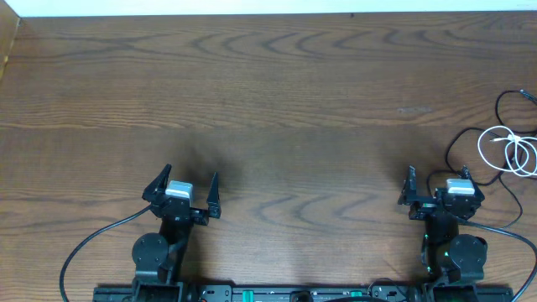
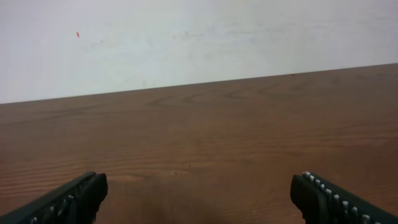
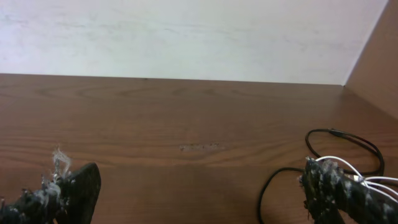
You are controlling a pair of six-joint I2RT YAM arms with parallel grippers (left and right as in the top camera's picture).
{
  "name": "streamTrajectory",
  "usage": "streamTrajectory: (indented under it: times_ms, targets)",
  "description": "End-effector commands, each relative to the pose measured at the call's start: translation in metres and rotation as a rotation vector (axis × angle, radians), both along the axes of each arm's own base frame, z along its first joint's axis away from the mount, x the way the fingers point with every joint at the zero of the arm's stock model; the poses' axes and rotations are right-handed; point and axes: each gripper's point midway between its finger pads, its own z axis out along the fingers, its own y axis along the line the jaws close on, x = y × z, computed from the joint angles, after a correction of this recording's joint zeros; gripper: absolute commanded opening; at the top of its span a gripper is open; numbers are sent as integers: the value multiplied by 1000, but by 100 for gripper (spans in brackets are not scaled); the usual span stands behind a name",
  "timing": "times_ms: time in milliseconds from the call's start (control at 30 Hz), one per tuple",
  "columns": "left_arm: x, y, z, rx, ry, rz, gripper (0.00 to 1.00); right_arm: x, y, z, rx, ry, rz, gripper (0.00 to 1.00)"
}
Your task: Untangle cables
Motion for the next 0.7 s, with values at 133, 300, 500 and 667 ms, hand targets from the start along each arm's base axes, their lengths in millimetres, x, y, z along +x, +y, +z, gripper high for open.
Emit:
streamTrajectory:
  times_ms: [133, 300, 500, 667]
  targets:
    - [-2, -3, -14, 19, 46, -18, 98, 0, -2, 0, -9, -1, -10, 99]
    - [-2, -3, -14, 19, 46, -18, 98, 0, -2, 0, -9, -1, -10, 99]
    - [-2, -3, -14, 19, 46, -18, 98, 0, -2, 0, -9, -1, -10, 99]
    - [-2, -3, -14, 19, 46, -18, 98, 0, -2, 0, -9, -1, -10, 99]
